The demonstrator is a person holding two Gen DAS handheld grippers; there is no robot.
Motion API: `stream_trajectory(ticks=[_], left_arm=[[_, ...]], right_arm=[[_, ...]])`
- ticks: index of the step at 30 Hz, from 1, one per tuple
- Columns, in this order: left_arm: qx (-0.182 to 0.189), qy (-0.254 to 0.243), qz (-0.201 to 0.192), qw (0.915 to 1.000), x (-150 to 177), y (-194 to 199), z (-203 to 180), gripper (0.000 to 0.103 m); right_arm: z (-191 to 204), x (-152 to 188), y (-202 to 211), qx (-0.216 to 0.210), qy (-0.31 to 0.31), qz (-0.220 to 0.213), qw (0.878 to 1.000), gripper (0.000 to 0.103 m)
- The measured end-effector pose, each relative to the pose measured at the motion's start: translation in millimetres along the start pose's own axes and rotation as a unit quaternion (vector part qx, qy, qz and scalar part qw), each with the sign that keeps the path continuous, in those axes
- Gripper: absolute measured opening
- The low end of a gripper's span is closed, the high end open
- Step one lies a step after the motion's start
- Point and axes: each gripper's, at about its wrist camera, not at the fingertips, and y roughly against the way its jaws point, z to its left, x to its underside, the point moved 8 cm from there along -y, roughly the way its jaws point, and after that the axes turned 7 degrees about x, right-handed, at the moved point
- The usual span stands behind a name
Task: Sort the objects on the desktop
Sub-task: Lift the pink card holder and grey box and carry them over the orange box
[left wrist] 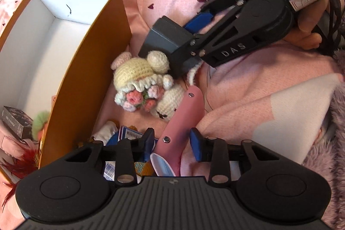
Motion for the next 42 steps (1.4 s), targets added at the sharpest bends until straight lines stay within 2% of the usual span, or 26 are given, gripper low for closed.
stream_trajectory(ticks=[2, 7, 12, 17, 22, 29, 38, 42], left_arm=[[0.005, -0.008, 0.021, 0.9997, 2.6, -2.1, -7.3, 0.03], [-0.023, 0.005, 0.034, 0.9991, 7.9, -4.7, -18.4, 0.026], [-0.044, 0.058, 0.006, 0.9973, 15.1, 8.9, -16.1, 0.025], [-0.051, 0.125, -0.048, 0.9897, 23.9, 35.7, -9.0, 0.021], [-0.064, 0.181, -0.116, 0.9745, 28.0, 64.4, 0.2, 0.02], [-0.078, 0.22, -0.209, 0.9495, 22.2, 106.7, 9.1, 0.02], [-0.104, 0.262, -0.277, 0.9189, 14.4, 143.0, 35.2, 0.019], [-0.118, 0.271, -0.296, 0.9084, 10.7, 153.1, 46.3, 0.019]], right_arm=[[0.2, 0.0, -0.3, 0.0, 0.001, 0.0, 1.0, 0.041], [-0.1, 0.3, -0.2, -0.001, 0.002, 0.001, 1.0, 0.041], [-5.7, -0.7, 2.7, -0.014, -0.017, 0.002, 1.0, 0.04], [-4.8, -4.2, 10.5, -0.015, -0.022, -0.008, 1.0, 0.039], [-1.5, -11.0, 22.8, -0.012, -0.017, -0.026, 0.999, 0.039], [6.4, -28.1, 45.9, -0.018, -0.006, -0.068, 0.997, 0.038], [29.2, -56.8, 70.7, -0.076, 0.013, -0.105, 0.992, 0.038], [45.1, -74.8, 82.2, -0.094, 0.016, -0.133, 0.987, 0.038]])
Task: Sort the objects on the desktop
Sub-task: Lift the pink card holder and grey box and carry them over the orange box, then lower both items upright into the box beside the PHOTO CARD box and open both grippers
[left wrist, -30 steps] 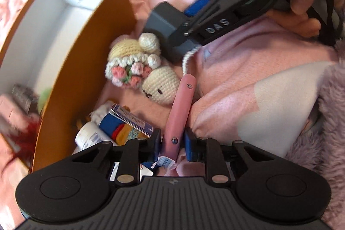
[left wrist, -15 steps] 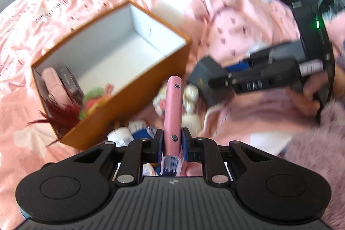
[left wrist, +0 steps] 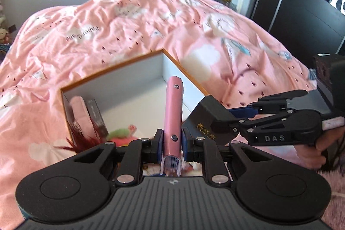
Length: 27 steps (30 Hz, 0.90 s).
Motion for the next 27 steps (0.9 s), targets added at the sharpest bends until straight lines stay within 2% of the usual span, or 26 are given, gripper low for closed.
stream_trajectory(ticks=[10, 16, 18, 21, 27], left_arm=[[-0.048, 0.028, -0.065, 0.9963, -23.3, 10.0, 25.7, 0.019], [-0.069, 0.058, -0.094, 0.9915, -34.0, 7.7, 46.0, 0.019], [-0.072, 0.068, -0.101, 0.99, -37.0, 4.9, 52.9, 0.019], [-0.068, 0.088, -0.109, 0.9877, -40.4, -1.3, 64.3, 0.019], [-0.074, 0.124, -0.122, 0.9819, -50.2, -18.0, 90.7, 0.019]], right_arm=[[26.7, -54.6, 3.0, -0.018, 0.006, -0.072, 0.997, 0.037], [34.6, -78.7, -14.7, -0.017, -0.003, -0.088, 0.996, 0.037], [33.1, -84.5, -21.9, -0.005, -0.004, -0.095, 0.995, 0.037], [27.1, -93.6, -33.9, 0.004, -0.004, -0.096, 0.995, 0.036], [2.4, -105.9, -68.2, 0.009, -0.039, -0.06, 0.997, 0.037]])
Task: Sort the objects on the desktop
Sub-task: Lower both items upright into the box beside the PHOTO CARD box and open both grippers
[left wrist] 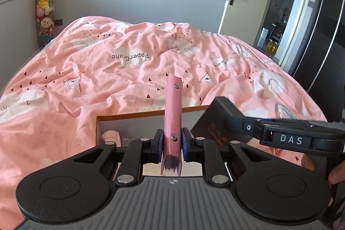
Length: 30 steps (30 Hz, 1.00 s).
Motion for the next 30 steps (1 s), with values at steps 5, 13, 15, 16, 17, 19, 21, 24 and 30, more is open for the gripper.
stream_trajectory(ticks=[5, 13, 15, 16, 17, 19, 21, 24, 30], left_arm=[[-0.004, 0.021, 0.01, 0.9997, 2.3, -34.5, 13.1, 0.019], [-0.029, 0.068, 0.052, 0.9959, 35.6, -90.2, 40.0, 0.019], [-0.04, 0.066, 0.061, 0.9952, 42.5, -98.9, 43.7, 0.019], [-0.044, 0.059, 0.064, 0.9952, 45.2, -102.1, 44.2, 0.019], [-0.049, 0.056, 0.067, 0.995, 47.3, -105.1, 44.8, 0.019], [-0.062, 0.055, 0.075, 0.9938, 50.1, -110.6, 47.8, 0.019], [-0.077, 0.054, 0.082, 0.9922, 51.9, -116.1, 51.4, 0.019], [-0.082, 0.054, 0.092, 0.9909, 54.7, -123.1, 53.6, 0.019], [-0.101, 0.032, 0.111, 0.9883, 61.6, -133.6, 57.8, 0.019]], right_arm=[[-12.7, 6.9, -37.1, 0.005, -0.022, 0.041, 0.999, 0.037], [-25.7, 27.4, -90.4, 0.009, -0.069, 0.1, 0.993, 0.036], [-27.3, 29.2, -103.5, 0.012, -0.078, 0.111, 0.991, 0.036], [-27.3, 29.7, -109.6, 0.014, -0.08, 0.113, 0.99, 0.036], [-27.1, 30.2, -116.2, 0.015, -0.081, 0.116, 0.99, 0.036], [-22.7, 32.3, -128.3, 0.015, -0.077, 0.123, 0.989, 0.036], [-17.4, 34.4, -139.5, 0.021, -0.067, 0.127, 0.989, 0.036], [-14.5, 38.4, -153.2, 0.024, -0.065, 0.132, 0.989, 0.036], [-13.4, 45.0, -167.6, 0.009, -0.073, 0.149, 0.986, 0.037]])
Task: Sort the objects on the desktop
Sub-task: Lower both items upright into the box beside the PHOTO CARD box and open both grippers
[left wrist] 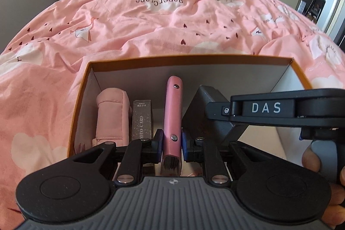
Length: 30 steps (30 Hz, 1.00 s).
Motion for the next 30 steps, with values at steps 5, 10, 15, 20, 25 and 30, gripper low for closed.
stream_trajectory(ticks=[5, 10, 15, 20, 25, 30], left_arm=[[-0.012, -0.018, 0.02, 0.9995, 4.5, -10.5, 2.0, 0.02], [-0.004, -0.033, 0.03, 0.999, 4.4, -10.0, 0.6, 0.025], [0.009, -0.077, 0.023, 0.9967, 4.5, 6.6, -5.3, 0.039], [0.023, -0.1, 0.023, 0.9945, 7.2, 28.1, -5.0, 0.046], [0.026, -0.105, 0.008, 0.9941, 8.7, 51.9, -1.5, 0.048], [0.032, -0.082, -0.009, 0.9961, 7.2, 70.6, 9.7, 0.052]], right_arm=[[4.8, 0.7, -6.6, -0.008, 0.004, 0.004, 1.0, 0.037], [14.9, 3.7, -13.1, -0.012, 0.022, 0.015, 1.0, 0.037], [18.7, 4.7, -18.4, -0.02, 0.027, 0.026, 0.999, 0.038], [25.2, 8.5, -16.7, -0.042, 0.039, 0.036, 0.998, 0.042], [34.4, 13.1, -13.3, -0.058, 0.07, 0.043, 0.995, 0.046], [43.6, 17.0, -8.7, -0.069, 0.109, 0.05, 0.99, 0.06]])
